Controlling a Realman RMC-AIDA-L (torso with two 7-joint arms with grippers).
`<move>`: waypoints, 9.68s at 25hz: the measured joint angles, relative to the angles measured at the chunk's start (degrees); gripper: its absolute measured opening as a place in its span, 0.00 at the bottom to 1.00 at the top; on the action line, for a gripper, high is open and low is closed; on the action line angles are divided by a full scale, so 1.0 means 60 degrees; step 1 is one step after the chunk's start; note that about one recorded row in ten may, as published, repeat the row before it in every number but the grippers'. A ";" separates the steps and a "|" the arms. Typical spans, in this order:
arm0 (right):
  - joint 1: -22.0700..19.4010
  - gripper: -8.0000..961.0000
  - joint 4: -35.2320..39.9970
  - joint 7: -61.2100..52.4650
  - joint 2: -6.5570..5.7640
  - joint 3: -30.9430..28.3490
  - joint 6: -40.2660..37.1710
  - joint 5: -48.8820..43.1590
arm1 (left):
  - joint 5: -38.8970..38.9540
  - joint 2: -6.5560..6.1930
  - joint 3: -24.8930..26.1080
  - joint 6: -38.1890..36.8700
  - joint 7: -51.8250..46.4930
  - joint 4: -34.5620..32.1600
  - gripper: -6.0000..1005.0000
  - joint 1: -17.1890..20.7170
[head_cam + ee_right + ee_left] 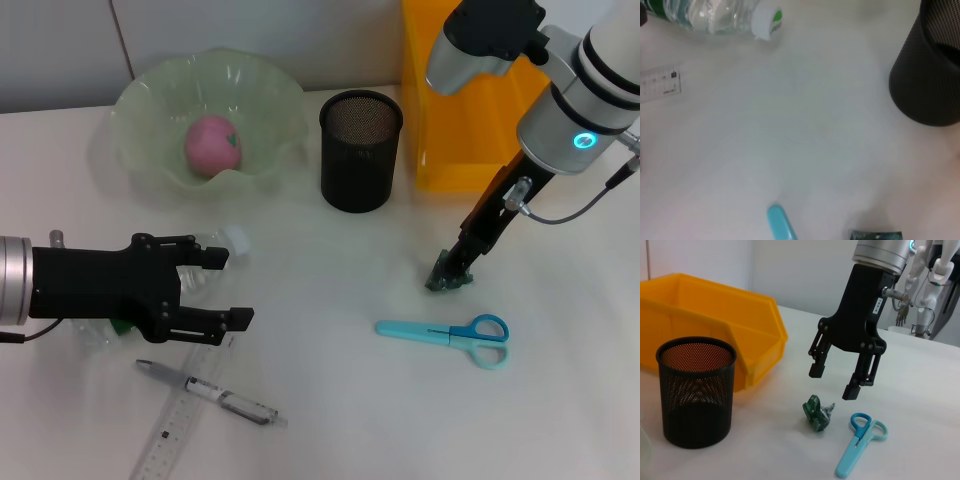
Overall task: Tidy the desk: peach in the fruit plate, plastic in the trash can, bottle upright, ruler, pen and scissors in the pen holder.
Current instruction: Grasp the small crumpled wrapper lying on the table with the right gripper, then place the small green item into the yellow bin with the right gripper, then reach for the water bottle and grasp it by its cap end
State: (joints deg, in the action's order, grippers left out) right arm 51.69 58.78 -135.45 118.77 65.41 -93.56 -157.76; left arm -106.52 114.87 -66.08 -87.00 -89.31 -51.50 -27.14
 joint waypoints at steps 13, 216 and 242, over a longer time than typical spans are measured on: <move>-0.0015 0.71 -0.0114 0.0102 0.0003 -0.0060 0.0149 0.0000 | -0.0001 -0.0033 0.0017 -0.0017 0.0030 0.0000 0.85 -0.0021; -0.1071 0.37 -0.0074 -0.0223 -0.0051 -0.1625 0.6310 0.0915 | -0.0002 0.0025 0.1059 -0.0485 -0.0075 -0.0115 0.79 -0.0032; -0.2796 0.84 0.1755 0.1149 0.0031 -0.1613 0.6053 0.4450 | -0.0001 -0.0055 0.1066 -0.0500 -0.0027 -0.0133 0.78 0.0042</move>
State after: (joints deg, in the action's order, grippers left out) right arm 34.92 69.31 -128.56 118.95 55.73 -57.24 -131.05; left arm -106.52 114.54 -59.68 -90.00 -89.47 -52.30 -26.89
